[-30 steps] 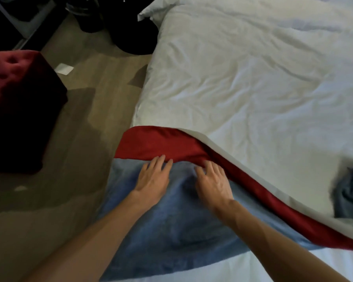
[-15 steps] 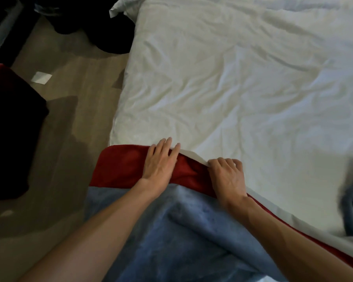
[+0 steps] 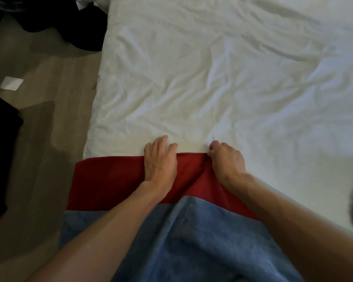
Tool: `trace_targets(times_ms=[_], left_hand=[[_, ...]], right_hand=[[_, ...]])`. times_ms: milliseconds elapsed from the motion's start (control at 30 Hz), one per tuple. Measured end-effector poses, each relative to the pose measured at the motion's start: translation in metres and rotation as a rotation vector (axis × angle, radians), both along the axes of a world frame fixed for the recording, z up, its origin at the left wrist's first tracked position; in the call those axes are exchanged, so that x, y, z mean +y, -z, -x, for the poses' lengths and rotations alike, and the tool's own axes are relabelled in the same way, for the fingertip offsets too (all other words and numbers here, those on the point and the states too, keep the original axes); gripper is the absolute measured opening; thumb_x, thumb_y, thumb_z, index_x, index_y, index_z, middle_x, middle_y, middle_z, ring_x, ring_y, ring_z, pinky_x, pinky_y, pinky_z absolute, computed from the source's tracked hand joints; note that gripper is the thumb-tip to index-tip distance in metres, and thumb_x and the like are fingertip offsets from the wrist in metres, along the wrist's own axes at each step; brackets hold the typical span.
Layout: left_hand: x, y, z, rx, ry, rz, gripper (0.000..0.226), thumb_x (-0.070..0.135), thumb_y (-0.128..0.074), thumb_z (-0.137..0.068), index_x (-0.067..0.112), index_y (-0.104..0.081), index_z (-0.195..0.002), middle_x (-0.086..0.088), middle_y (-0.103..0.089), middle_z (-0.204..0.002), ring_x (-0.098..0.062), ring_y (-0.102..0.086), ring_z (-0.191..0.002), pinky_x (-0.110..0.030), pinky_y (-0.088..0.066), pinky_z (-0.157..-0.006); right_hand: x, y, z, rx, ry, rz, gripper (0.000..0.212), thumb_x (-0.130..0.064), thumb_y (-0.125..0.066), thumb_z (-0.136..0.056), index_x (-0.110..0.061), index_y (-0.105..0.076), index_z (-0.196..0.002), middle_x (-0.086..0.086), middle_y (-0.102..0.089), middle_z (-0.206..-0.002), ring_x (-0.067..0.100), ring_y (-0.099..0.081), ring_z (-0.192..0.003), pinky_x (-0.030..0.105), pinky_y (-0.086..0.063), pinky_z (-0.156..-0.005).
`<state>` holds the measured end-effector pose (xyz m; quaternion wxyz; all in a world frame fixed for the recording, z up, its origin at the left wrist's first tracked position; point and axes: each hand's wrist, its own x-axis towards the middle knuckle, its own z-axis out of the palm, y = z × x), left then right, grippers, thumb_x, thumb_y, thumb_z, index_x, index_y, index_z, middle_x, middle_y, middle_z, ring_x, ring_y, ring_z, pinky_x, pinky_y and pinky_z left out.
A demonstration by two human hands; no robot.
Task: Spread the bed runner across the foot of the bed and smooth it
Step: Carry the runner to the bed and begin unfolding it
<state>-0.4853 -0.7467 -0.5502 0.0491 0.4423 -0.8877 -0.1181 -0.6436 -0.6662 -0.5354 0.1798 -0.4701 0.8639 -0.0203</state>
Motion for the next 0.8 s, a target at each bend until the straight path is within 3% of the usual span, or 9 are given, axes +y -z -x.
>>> trace_targets(times_ms=[67,200,300,433,500,700,800], left_hand=[[0.010,0.004,0.001,0.021,0.058,-0.017,0.041,0.017,-0.048,-0.091,0.010,-0.050,-0.131,-0.017,-0.037,-0.146,-0.031,-0.031,-0.136,-0.051,-0.019,-0.113],[0.022,0.012,-0.003,-0.100,0.196,-0.050,0.057,0.038,-0.029,-0.095,0.020,-0.021,-0.148,-0.015,-0.010,-0.157,-0.029,-0.006,-0.145,-0.053,-0.003,-0.115],[0.019,0.024,-0.003,-0.158,0.198,-0.029,0.058,0.041,-0.024,-0.096,0.026,-0.009,-0.150,-0.014,-0.001,-0.158,-0.029,0.003,-0.145,-0.052,0.002,-0.115],[0.018,0.033,-0.003,-0.148,0.213,-0.015,0.059,0.040,-0.027,-0.095,0.026,-0.008,-0.150,-0.015,-0.001,-0.158,-0.031,0.004,-0.145,-0.053,0.001,-0.114],[0.019,0.033,-0.003,-0.132,0.208,0.006,0.060,0.039,-0.029,-0.095,0.024,-0.011,-0.150,-0.016,-0.004,-0.157,-0.032,0.000,-0.145,-0.054,-0.001,-0.114],[0.043,0.012,-0.019,-0.041,0.277,-0.003,0.054,0.026,-0.037,-0.095,0.015,-0.026,-0.147,-0.017,-0.015,-0.155,-0.032,-0.009,-0.144,-0.053,-0.008,-0.115],[0.064,-0.002,-0.036,0.004,0.305,-0.032,0.052,0.021,-0.040,-0.094,0.014,-0.031,-0.145,-0.016,-0.021,-0.154,-0.030,-0.014,-0.144,-0.051,-0.011,-0.115]], right_hand=[[0.007,0.009,-0.015,0.083,0.009,0.075,0.021,-0.009,-0.046,-0.089,-0.010,-0.054,-0.109,0.012,-0.057,-0.106,0.032,-0.051,-0.094,0.038,-0.038,-0.081],[0.023,0.019,-0.041,0.115,-0.146,0.187,0.039,-0.019,-0.046,-0.094,-0.010,-0.049,-0.132,0.018,-0.044,-0.141,0.035,-0.035,-0.134,0.050,-0.023,-0.111],[0.028,0.029,-0.041,0.153,-0.258,0.119,0.051,-0.031,-0.030,-0.098,-0.009,-0.033,-0.144,0.017,-0.026,-0.153,0.032,-0.017,-0.144,0.050,-0.008,-0.114],[0.028,0.037,-0.038,0.170,-0.308,0.010,0.060,-0.039,-0.008,-0.097,-0.012,-0.013,-0.150,0.017,-0.005,-0.158,0.031,0.002,-0.145,0.047,0.003,-0.116],[0.029,0.036,-0.041,0.147,-0.276,0.039,0.059,-0.038,-0.010,-0.097,-0.012,-0.013,-0.150,0.018,-0.006,-0.157,0.031,0.002,-0.145,0.046,0.003,-0.116],[0.071,0.017,-0.057,0.065,-0.231,0.241,0.046,-0.023,-0.039,-0.098,-0.005,-0.041,-0.140,0.020,-0.032,-0.150,0.034,-0.024,-0.141,0.049,-0.015,-0.116],[0.105,0.008,-0.063,0.052,-0.237,0.238,0.045,-0.018,-0.048,-0.096,-0.004,-0.043,-0.139,0.020,-0.033,-0.149,0.035,-0.026,-0.140,0.048,-0.016,-0.116]])
